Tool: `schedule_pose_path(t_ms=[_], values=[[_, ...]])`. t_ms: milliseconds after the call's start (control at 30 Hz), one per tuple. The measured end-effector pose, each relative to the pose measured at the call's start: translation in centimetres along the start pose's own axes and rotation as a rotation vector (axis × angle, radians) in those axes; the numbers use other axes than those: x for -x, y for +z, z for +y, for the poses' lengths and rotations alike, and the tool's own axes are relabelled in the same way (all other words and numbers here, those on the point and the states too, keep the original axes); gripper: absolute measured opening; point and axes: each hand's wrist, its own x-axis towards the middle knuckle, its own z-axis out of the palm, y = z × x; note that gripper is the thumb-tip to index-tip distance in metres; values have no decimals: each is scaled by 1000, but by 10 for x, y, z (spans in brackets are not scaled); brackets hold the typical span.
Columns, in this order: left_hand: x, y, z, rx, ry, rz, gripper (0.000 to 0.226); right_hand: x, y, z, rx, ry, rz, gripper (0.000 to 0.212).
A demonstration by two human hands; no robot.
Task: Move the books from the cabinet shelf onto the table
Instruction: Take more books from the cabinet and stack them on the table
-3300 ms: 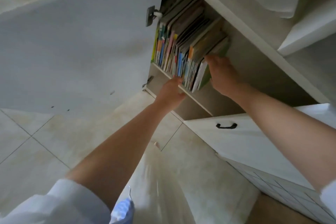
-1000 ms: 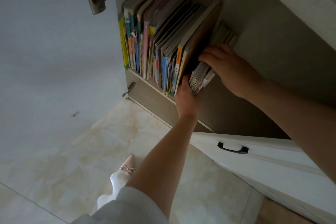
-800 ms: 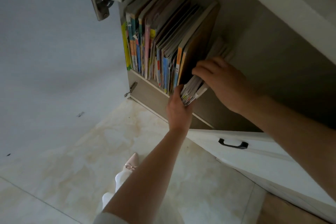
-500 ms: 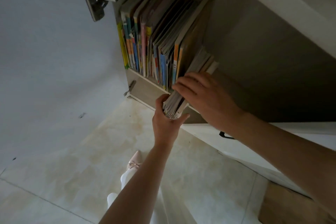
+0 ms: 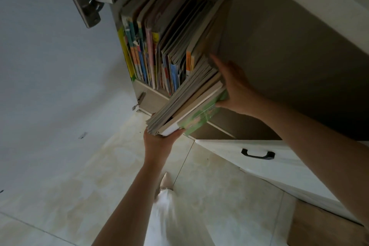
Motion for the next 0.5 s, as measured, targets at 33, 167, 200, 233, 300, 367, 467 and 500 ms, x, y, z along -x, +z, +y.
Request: schedule_pose_path(t_ms=[33, 167, 200, 233, 300, 367, 467, 500], values=[[-3, -4, -1, -3, 6, -18, 59, -4, -3, -2, 30, -20, -41, 129], [-13, -11, 4, -20, 31, -68, 59, -16, -9, 1, 4, -21, -91, 131], [-14, -12, 6, -24, 27, -79, 59, -17, -9, 1, -63, -5, -105, 130], [-15, -12, 6, -26, 23, -87, 60, -18, -7, 3, -136, 8, -119, 128], [-17, -15, 3, -11, 10, -92, 61, -21, -4, 5, -270, 39, -139, 123], [-20, -19, -3, 29, -30, -100, 66, -24, -3, 5, -366, 80, -164, 108], [-26, -26, -4, 95, -103, -166, 73, -26, 3, 5, -321, 71, -189, 80], [-27, -30, -4, 111, -137, -187, 72, -24, 5, 4, -304, 66, -198, 78]])
